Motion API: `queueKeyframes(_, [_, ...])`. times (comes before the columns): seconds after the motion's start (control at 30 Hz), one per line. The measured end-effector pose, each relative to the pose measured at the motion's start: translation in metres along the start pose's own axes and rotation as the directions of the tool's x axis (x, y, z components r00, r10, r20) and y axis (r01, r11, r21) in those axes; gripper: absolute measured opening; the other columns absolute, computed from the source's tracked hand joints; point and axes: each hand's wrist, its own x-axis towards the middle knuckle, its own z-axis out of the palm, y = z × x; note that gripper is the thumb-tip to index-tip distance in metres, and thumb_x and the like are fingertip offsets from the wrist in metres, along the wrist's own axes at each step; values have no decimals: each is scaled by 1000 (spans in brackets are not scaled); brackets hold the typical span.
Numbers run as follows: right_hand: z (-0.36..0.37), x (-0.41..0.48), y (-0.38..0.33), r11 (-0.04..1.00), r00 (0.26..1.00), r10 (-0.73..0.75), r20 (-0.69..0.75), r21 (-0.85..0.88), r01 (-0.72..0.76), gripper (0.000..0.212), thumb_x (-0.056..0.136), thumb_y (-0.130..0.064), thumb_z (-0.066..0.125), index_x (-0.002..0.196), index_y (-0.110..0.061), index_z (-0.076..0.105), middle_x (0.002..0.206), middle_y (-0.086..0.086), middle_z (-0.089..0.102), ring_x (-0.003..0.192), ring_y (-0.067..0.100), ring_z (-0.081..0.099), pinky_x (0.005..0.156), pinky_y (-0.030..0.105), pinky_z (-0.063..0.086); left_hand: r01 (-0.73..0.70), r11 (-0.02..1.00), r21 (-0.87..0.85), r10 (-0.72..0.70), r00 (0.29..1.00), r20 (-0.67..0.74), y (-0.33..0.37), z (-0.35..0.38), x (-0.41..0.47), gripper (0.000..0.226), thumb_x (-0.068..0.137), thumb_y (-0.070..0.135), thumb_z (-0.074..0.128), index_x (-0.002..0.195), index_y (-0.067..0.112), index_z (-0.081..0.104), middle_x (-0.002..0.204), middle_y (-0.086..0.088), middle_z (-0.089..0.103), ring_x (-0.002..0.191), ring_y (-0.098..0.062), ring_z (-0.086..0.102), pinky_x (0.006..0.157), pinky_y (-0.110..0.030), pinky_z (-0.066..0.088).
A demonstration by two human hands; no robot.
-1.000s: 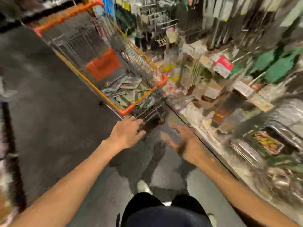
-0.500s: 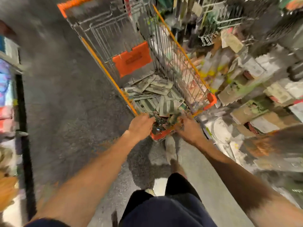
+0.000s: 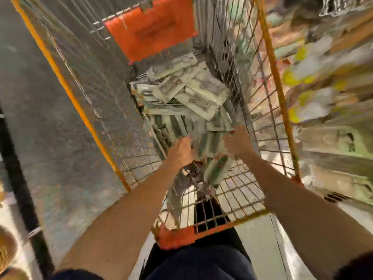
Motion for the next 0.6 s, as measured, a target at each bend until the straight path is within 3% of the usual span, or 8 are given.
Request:
queueKeyframes(0.1, [2, 24, -3, 999, 999, 33, -22, 23, -33, 52, 91, -24, 62, 137, -12, 41, 138, 16, 44, 112, 39, 59, 88, 55, 55, 123, 975, -187, -127, 992, -7, 2, 15, 36, 58, 94, 34, 62, 146, 20, 39, 141, -13, 53, 119, -30, 58, 98, -50, 51])
queueKeyframes(0.17, [5, 40, -9, 996, 996, 79, -42, 49, -77, 53, 92, -26, 60, 139, -14, 38, 136, 18, 44, 117, 38, 54, 91, 56, 53, 175, 963, -206, -175, 984, 18, 0, 26, 60, 77, 89, 43, 67, 152, 19, 29, 150, -13, 43, 134, -34, 45, 109, -55, 40])
queueKeyframes(0.23, [11, 45, -12, 995, 995, 90, -45, 50, -88, 58, 97, -31, 53, 146, -15, 30, 140, 20, 40, 123, 38, 49, 97, 56, 49, 187, 965, -183, -187, 982, 20, -2, 31, 69, 89, 84, 55, 69, 153, 17, 27, 151, -13, 42, 137, -35, 40, 114, -53, 34])
queueKeyframes(0.33, [21, 55, -9, 992, 992, 118, -43, 36, -117, 56, 102, -36, 42, 150, -13, 25, 146, 19, 33, 126, 36, 45, 103, 52, 44, 153, 982, -106, -158, 987, -36, -3, 37, 81, 83, 80, 60, 70, 142, 12, 40, 136, -13, 57, 125, -34, 51, 110, -52, 36])
queueKeyframes(0.43, [22, 60, -6, 988, 984, 151, -90, 7, -151, 47, 101, -33, 44, 140, -10, 34, 138, 18, 39, 122, 33, 46, 101, 44, 43, 194, 967, -164, -200, 979, -24, 0, 38, 82, 86, 76, 58, 75, 140, 12, 42, 131, -7, 61, 124, -30, 53, 110, -50, 37])
queueKeyframes(0.53, [25, 65, -6, 984, 977, 178, -119, 30, -175, 58, 98, -30, 51, 145, -7, 26, 142, 20, 36, 128, 37, 42, 106, 49, 41, 311, 891, -330, -294, 950, 104, -2, 30, 81, 91, 69, 51, 84, 141, 15, 41, 127, -4, 62, 117, -27, 58, 104, -48, 46])
queueKeyframes(0.6, [26, 65, -4, 979, 974, 202, -106, 2, -203, 66, 97, -32, 51, 149, -5, 22, 148, 20, 34, 134, 37, 36, 110, 48, 36, 380, 817, -435, -317, 924, 212, -5, 23, 78, 80, 70, 40, 85, 136, 15, 47, 121, -4, 64, 106, -24, 63, 96, -43, 53])
